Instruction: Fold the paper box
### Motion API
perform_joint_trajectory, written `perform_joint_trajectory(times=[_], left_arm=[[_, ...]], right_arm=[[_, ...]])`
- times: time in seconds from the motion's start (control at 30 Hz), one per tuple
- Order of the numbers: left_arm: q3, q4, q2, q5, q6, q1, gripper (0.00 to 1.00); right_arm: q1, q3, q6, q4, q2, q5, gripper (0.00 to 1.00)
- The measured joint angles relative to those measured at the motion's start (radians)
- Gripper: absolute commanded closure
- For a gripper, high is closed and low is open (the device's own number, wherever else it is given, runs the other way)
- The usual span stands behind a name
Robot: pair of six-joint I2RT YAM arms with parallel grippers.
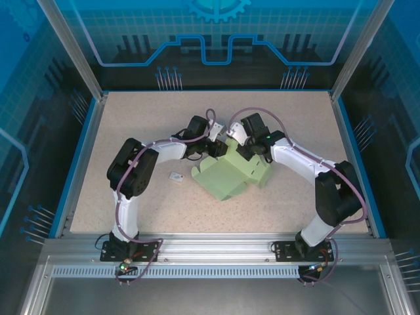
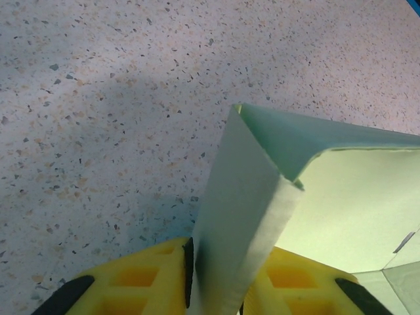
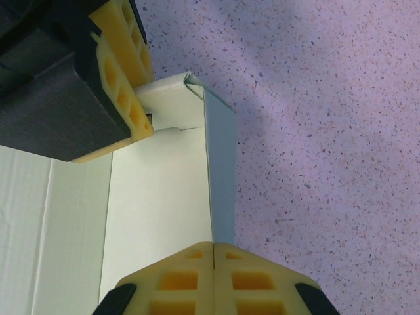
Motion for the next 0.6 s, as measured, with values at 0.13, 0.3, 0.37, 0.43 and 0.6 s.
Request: perform_joint_trajectory(times=[0.13,0.3,0.37,0.43,0.6], left_arm=[[0.0,0.0,0.0,-0.003,0.003,0.0,0.81],[-0.001,0.0,-0.001,-0.029,0.005,-0.01,0.88],[-0.008,0.002,-0.007,-0.045,0.004,-0.015,0.9],[-0.027,0.007,-0.022,-0.059,0.003,-0.018,0.91],[-0.066,0.009,-0.074,-0.127,-0.005,-0.019,0.94]], right_arm=[[0.0,0.0,0.0,0.0,0.0,-0.005,1.0],[0.0,0.003,0.001,0.001,0.0,-0.005,0.99],[0.0,0.011,0.004,0.001,0.0,-0.005,0.93],[0.0,0.018,0.01,0.0,0.0,-0.007,0.86],[-0.001,0.021,0.026,-0.024,-0.005,-0.006,0.7]])
